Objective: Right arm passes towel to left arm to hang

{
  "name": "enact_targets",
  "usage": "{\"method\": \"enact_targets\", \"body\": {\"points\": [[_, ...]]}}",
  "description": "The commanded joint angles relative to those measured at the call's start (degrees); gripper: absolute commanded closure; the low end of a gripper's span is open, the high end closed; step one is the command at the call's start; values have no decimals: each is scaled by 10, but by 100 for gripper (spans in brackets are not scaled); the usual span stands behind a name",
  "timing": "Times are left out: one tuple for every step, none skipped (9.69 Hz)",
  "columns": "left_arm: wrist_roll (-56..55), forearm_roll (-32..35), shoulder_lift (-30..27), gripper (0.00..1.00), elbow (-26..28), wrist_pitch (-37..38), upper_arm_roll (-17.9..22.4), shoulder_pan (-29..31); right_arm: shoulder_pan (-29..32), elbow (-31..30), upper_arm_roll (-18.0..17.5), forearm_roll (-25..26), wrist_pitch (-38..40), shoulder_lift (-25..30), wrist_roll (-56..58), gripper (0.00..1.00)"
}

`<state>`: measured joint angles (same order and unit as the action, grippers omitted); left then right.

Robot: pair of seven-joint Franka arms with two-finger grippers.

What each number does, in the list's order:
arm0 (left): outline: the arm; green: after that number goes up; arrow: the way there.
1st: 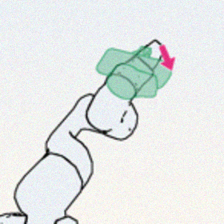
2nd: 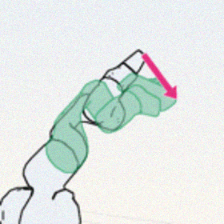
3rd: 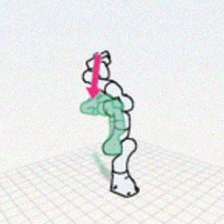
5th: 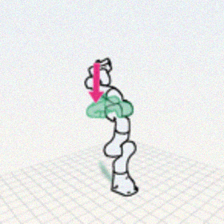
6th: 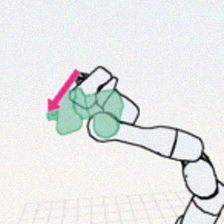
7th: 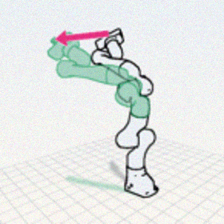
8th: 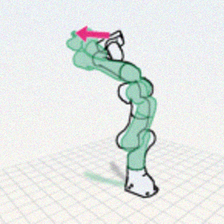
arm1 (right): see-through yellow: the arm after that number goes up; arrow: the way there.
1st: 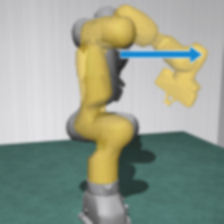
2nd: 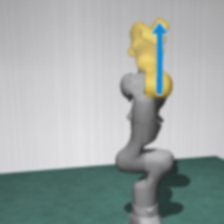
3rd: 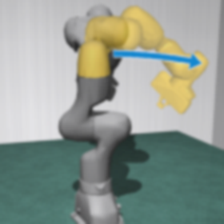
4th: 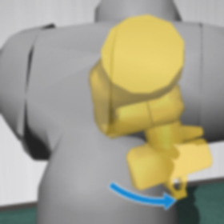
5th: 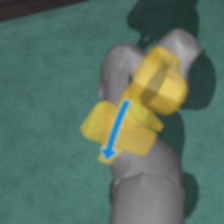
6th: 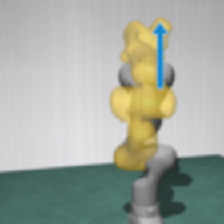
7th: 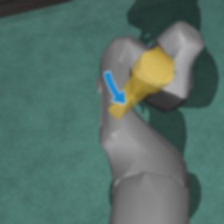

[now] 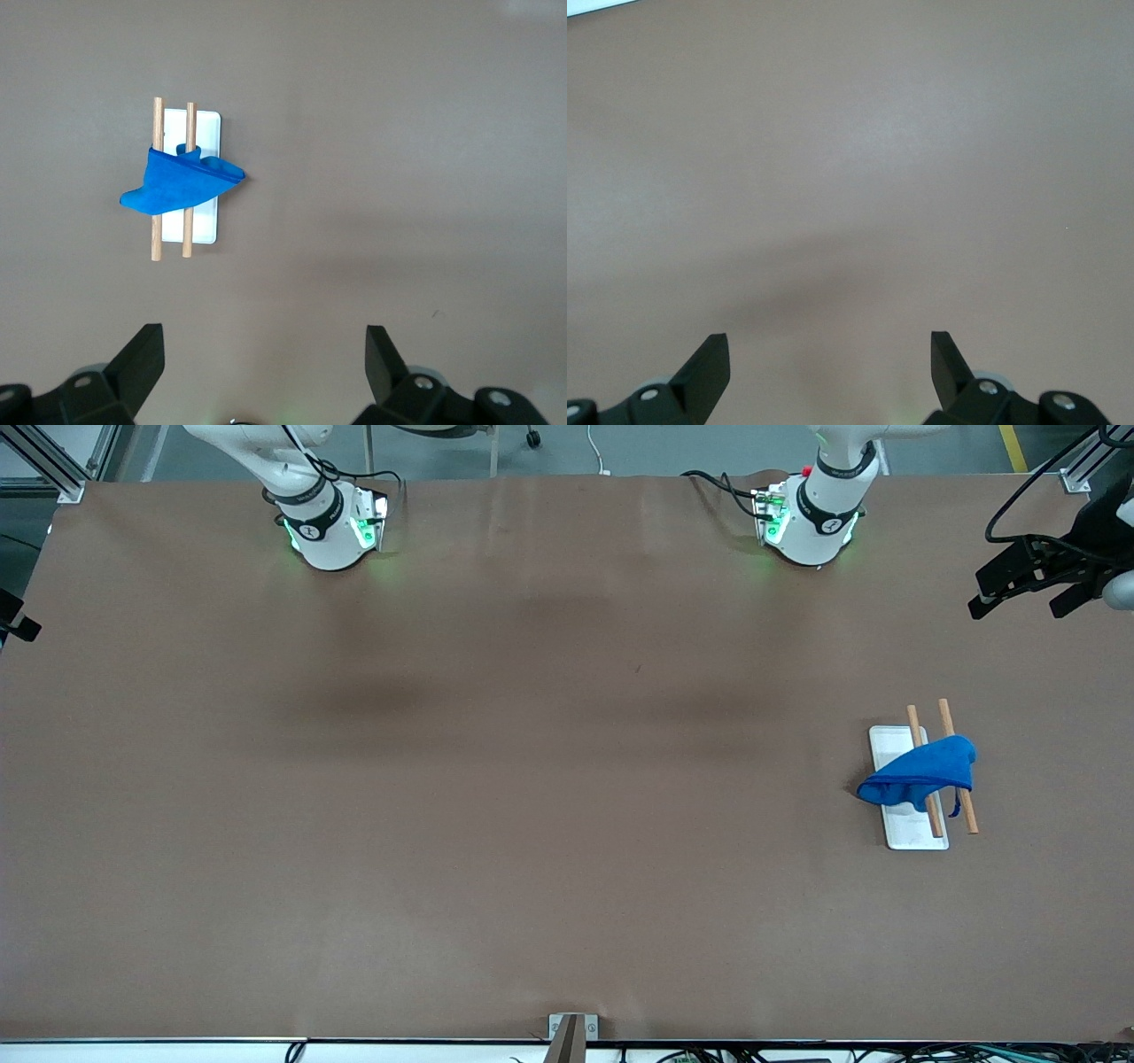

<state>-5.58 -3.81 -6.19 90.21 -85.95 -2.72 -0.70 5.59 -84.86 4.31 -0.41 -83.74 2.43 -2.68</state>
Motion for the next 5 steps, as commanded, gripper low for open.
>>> {"method": "enact_targets", "body": {"points": [[2, 5, 21, 0, 6, -12, 4, -6, 6, 7, -5, 8, 6, -2, 0, 0], [1, 4, 34, 0, -4, -14, 5, -11, 6, 7, -5, 7, 6, -2, 0, 0], [2, 5, 48, 0, -20, -13, 5, -13, 6, 7, -5, 6, 6, -2, 0, 0], [3, 6, 66, 0, -39, -12, 5, -14, 6, 6, -5, 5, 6, -2, 0, 0], [4, 6, 79, 0, -55, -12, 6, -15, 7, 6, -5, 5, 6, -2, 0, 0]]}}
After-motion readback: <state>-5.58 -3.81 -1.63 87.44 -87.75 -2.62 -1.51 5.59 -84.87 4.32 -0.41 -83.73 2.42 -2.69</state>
